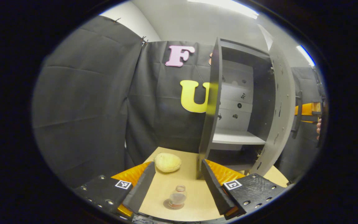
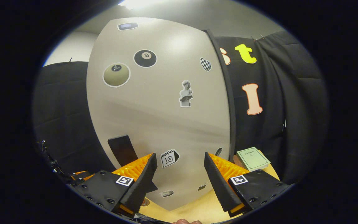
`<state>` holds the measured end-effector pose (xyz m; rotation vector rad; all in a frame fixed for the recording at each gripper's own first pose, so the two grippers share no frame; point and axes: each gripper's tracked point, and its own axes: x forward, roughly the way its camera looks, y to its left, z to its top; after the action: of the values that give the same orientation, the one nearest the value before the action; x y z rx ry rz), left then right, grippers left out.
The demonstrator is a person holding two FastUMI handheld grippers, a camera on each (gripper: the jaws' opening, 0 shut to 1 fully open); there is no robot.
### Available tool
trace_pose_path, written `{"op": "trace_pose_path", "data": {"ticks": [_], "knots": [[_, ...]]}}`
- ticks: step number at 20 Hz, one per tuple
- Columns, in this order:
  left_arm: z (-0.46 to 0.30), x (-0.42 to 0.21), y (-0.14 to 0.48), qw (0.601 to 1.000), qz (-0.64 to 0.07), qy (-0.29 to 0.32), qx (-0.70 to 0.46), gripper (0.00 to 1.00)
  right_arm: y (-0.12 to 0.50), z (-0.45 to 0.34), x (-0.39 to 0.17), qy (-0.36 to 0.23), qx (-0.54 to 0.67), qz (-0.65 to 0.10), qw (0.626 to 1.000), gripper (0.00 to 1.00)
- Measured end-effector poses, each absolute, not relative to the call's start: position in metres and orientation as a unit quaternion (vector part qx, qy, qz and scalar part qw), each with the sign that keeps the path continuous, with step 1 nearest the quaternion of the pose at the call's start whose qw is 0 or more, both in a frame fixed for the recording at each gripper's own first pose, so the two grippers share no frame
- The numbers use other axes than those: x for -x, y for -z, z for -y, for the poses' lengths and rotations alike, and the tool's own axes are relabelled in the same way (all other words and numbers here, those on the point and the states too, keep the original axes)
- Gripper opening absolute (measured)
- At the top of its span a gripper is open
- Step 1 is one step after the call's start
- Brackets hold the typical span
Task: Open the cabinet door with the right hand, grasp the bottle in the cabinet with the left hand and place it on the coaster, then close the cabinet door with the right hand.
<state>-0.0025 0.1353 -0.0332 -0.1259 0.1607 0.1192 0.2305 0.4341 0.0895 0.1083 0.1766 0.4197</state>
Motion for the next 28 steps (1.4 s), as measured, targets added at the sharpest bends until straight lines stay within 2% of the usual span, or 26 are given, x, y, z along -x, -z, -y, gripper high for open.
{"op": "trace_pose_path", "data": {"ticks": [3,8,18,21,28], "knots": [[-0.162,0.0,0.035,0.992,-0.08,-0.068,0.072,0.88,-0.088,-0.467,-0.236,-0.23,-0.055,-0.09,0.968,0.97],[-0.16,-0.011,0.03,0.994,-0.072,-0.049,0.066,0.89,-0.088,-0.458,-0.237,-0.197,-0.016,-0.073,0.977,0.97],[-0.098,-0.054,-0.014,0.999,-0.032,0.02,0.018,0.92,-0.088,-0.349,-0.235,-0.072,-0.048,-0.048,0.995,0.97],[-0.081,-0.056,-0.04,1.0,0.001,0.007,0.007,0.88,-0.078,-0.297,-0.237,-0.041,-0.05,-0.045,0.997,0.97],[0.002,-0.052,-0.047,0.997,-0.007,0.001,0.07,0.91,-0.069,-0.218,-0.248,-0.022,-0.078,-0.025,0.996,0.97]]}}
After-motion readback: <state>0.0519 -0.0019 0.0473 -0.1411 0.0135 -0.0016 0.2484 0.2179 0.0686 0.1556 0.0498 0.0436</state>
